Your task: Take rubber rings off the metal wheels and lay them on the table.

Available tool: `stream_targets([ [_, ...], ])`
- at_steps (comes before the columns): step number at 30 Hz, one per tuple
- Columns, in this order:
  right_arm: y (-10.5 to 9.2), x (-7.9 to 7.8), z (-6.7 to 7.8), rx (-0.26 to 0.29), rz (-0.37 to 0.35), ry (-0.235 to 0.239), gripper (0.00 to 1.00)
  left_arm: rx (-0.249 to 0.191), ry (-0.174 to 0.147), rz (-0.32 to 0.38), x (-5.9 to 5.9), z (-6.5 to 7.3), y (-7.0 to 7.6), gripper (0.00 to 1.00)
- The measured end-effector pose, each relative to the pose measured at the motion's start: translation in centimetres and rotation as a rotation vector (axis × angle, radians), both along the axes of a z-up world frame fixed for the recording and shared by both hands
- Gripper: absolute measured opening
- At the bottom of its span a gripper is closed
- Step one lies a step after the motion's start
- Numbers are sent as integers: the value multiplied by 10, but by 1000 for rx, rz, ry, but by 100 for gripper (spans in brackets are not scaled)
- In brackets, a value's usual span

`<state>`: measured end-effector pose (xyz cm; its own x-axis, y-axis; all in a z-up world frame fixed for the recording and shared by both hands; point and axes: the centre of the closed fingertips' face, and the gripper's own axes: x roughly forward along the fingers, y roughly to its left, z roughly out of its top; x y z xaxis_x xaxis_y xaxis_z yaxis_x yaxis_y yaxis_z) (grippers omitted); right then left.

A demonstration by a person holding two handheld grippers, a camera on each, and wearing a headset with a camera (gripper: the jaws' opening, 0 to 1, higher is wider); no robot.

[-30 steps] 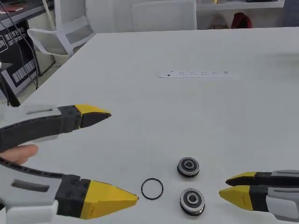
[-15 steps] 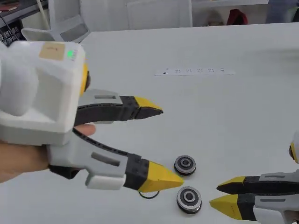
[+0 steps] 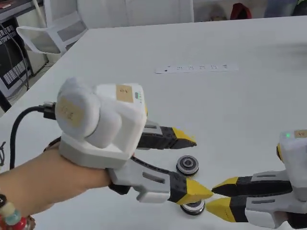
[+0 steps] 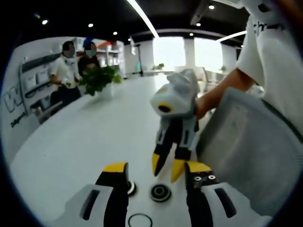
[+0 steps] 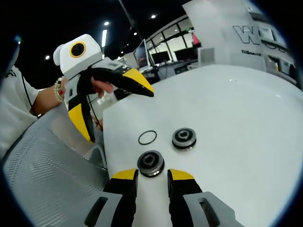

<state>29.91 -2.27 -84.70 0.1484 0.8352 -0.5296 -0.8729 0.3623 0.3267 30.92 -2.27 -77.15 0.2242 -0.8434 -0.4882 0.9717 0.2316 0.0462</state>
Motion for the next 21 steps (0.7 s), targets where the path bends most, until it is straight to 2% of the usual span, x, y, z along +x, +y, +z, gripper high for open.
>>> stream_targets([
  [5,4,-1,-6,-31,44,-22,23,7,26,32,5,-20,5,41],
  [10,9,-1,-12,-60,84,-42,24,21,72,60,5,-41,12,35],
  [13,11,-3,-14,-69,101,-51,25,29,80,53,2,-48,12,32],
  [15,12,-4,-15,-74,110,-56,25,51,94,54,1,-56,13,30],
  [17,12,-5,-16,-78,115,-62,25,50,106,54,0,-59,11,30],
  [21,12,-4,-18,-86,119,-77,25,72,106,30,-4,-68,8,26],
])
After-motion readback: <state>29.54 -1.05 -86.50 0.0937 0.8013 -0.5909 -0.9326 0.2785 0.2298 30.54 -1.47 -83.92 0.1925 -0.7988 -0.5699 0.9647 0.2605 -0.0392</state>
